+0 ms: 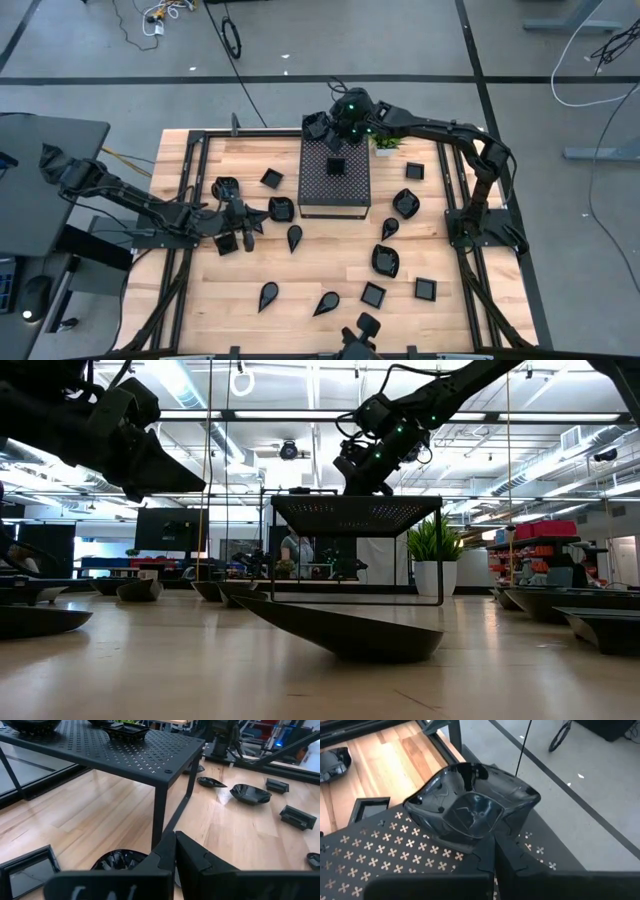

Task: Pick & Place Mini shaped plates
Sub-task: Stack the black leaf-shaped plate on top of the black leaf-shaped plates on the shelf, then stack the black square-shaped plate on top of the black square-shaped plates on the shelf

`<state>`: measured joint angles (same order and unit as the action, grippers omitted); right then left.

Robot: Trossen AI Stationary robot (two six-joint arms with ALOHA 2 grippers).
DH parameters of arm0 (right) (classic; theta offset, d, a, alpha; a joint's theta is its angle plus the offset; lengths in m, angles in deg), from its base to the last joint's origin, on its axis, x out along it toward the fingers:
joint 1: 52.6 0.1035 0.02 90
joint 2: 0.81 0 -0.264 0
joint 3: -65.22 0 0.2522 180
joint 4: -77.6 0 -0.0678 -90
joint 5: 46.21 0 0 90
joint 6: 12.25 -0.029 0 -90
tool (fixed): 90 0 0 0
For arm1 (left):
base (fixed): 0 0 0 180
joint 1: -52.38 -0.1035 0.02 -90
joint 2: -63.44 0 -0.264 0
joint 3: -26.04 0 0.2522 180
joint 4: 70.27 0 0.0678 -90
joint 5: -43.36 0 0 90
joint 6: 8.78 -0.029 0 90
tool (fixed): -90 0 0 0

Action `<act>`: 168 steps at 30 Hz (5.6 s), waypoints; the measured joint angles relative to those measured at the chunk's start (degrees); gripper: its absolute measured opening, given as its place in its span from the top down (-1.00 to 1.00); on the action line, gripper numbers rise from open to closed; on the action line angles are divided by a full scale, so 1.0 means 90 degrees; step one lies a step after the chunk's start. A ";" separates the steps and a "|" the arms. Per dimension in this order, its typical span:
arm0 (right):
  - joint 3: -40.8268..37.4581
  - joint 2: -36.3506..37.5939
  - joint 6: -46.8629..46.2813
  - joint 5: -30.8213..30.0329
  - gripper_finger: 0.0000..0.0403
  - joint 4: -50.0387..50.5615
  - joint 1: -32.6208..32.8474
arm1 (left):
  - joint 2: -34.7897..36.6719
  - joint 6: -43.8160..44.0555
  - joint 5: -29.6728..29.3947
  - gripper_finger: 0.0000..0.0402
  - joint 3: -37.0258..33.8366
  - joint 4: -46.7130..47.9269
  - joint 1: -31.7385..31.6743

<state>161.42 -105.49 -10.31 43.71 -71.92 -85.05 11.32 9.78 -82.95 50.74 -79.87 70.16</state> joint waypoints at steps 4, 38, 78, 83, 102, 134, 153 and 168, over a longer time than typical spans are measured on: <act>-0.0001 0.0000 -0.0055 -0.0002 0.97 0.0003 -0.0008 | 0.0001 0.0007 0.0000 0.92 0.0000 0.0000 0.0000; 0.0007 -0.0036 0.0025 0.0113 0.97 -0.0170 -0.0015 | 0.0000 0.0025 -0.0002 0.92 0.0000 0.0000 0.0000; 0.0009 0.0367 -0.4102 -0.2534 0.97 0.1377 0.6926 | 0.0002 0.0059 0.0396 0.92 0.0000 0.0067 0.0345; -0.0003 0.0223 -0.5836 -0.2365 0.82 0.2212 0.7520 | 0.0001 0.0032 0.0278 0.92 0.0000 0.0061 0.0335; 0.0002 -0.1501 -0.6679 -0.2257 0.28 0.3481 0.8806 | 0.0002 -0.0042 0.0021 0.92 0.0000 0.0139 0.0323; 0.0007 -0.0994 -0.5884 -0.2608 0.99 0.3578 0.8556 | 0.0002 -0.0036 -0.0007 0.92 0.0000 0.0155 0.0323; 0.0012 0.0823 0.1469 -0.3871 1.00 0.1834 0.4780 | 0.0000 -0.0016 -0.0056 0.92 0.0000 0.0209 0.0325; 0.0001 0.0750 0.2202 -0.3830 1.00 0.2612 0.3320 | 0.0002 0.0037 -0.0056 0.92 0.0000 0.0279 0.0332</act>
<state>161.44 -98.74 9.50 9.25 -48.41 -55.17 11.35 10.11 -83.45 50.74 -77.36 73.15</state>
